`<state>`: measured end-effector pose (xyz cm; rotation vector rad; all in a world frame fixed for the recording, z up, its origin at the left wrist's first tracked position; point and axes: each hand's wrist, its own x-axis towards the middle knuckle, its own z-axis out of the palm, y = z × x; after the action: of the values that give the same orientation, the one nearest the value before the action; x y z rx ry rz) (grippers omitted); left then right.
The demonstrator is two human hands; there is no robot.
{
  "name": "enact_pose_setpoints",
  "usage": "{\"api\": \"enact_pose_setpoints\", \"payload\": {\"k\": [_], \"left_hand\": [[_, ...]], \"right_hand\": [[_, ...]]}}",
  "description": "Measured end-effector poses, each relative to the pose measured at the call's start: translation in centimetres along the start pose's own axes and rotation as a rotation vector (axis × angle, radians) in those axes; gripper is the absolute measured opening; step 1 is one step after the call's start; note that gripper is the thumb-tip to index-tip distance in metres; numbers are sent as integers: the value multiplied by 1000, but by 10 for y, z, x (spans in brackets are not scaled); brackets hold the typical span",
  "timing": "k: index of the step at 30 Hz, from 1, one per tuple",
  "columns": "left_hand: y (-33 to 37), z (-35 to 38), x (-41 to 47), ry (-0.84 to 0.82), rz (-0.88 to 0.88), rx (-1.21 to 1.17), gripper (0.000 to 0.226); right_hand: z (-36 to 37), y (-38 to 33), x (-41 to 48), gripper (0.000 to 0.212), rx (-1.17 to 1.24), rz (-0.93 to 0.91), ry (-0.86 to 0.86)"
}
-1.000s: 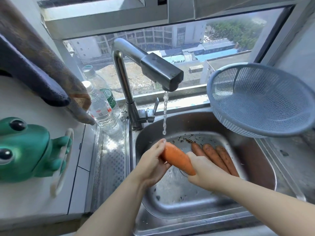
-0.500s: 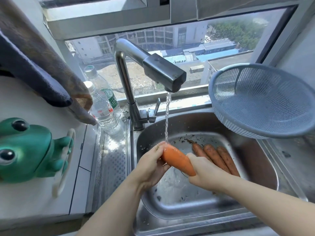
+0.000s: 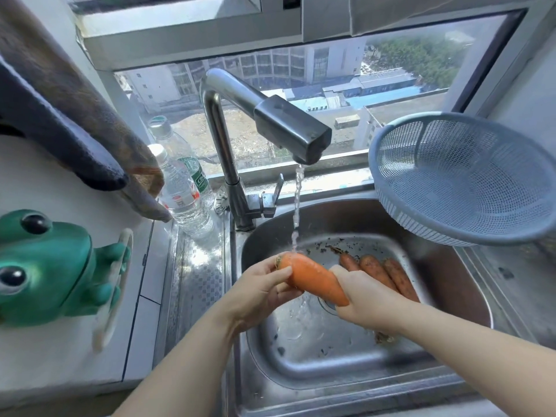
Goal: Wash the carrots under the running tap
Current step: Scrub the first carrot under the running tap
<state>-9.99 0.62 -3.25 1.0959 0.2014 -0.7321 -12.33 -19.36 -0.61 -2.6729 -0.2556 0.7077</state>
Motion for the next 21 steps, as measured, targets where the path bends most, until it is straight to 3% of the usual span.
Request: {"api": "enact_pose_setpoints", "payload": {"k": [6,21], "left_hand": [[-2,9,7,157,47,44,25],[4,7,-2,70,66,-67,27]], "right_hand": [[4,2,9,16,32,-6,10],[6,6,15,19,-35,-45,51]]}}
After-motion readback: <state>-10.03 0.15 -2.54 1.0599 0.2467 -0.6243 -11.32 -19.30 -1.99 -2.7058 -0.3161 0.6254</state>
